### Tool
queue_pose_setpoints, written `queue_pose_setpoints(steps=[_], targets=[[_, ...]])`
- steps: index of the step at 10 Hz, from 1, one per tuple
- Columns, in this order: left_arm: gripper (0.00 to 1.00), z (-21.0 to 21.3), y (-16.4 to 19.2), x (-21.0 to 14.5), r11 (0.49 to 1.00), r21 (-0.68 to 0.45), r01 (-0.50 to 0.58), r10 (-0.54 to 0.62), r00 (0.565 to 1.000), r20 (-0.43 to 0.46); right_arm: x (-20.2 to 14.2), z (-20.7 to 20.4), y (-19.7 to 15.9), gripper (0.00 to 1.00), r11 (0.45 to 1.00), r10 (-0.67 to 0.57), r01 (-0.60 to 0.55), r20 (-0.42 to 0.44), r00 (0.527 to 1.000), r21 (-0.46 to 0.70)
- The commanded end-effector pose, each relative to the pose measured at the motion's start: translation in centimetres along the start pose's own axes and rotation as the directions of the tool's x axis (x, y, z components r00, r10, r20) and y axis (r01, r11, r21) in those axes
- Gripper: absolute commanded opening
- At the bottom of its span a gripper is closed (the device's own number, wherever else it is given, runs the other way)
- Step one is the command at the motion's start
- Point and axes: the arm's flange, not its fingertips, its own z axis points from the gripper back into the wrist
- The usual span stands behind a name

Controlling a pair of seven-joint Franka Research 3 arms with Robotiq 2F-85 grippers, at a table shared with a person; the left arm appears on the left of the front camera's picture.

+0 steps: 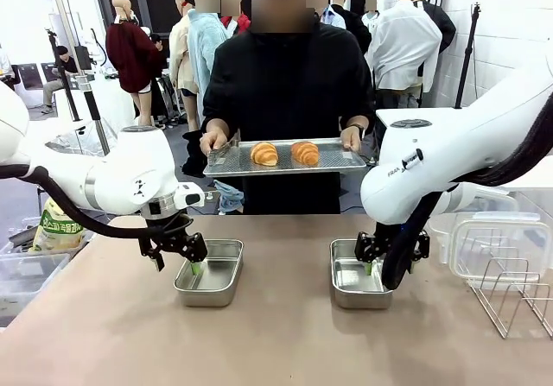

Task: Place the bread in airtight containers.
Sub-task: Lift both Airtight Container.

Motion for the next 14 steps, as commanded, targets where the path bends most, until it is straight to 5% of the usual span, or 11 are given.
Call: queue_pose_setpoints(steps=[1, 2, 7, 8, 14], targets=[[1.0, -0.7, -0.06, 1.02, 0.999, 0.038, -0.033, 0.033, 0.999, -0.001, 0.86, -0.18, 0.22, 1.0, 1.0, -0.017, 0.017, -0.02, 1.0, -0.026], [0.98, -0.93, -0.05, 1.08, 0.999, 0.033, -0.031, 0.031, 0.999, -0.009, 0.94, -0.44, 0.0, 1.0, 1.0, -0.001, 0.0, -0.039, 0.999, -0.02], [0.08, -0.8, -0.18, 1.12, 0.998, 0.052, -0.026, 0.027, 0.999, -0.031, 0.95, -0.29, -0.35, 0.06, 1.0, -0.021, 0.019, -0.046, 0.999, -0.024], [0.0, -0.8, -0.18, 1.15, 0.998, 0.053, -0.025, 0.027, 0.999, -0.028, 0.97, -0.3, -0.37, 0.0, 0.999, -0.024, 0.023, -0.048, 0.999, -0.027], [0.0, -0.73, -0.29, 1.1, 0.997, 0.076, -0.022, 0.026, 0.999, -0.042, 0.98, -0.14, -0.49, 0.0, 1.0, -0.021, 0.019, -0.056, 0.998, -0.023]])
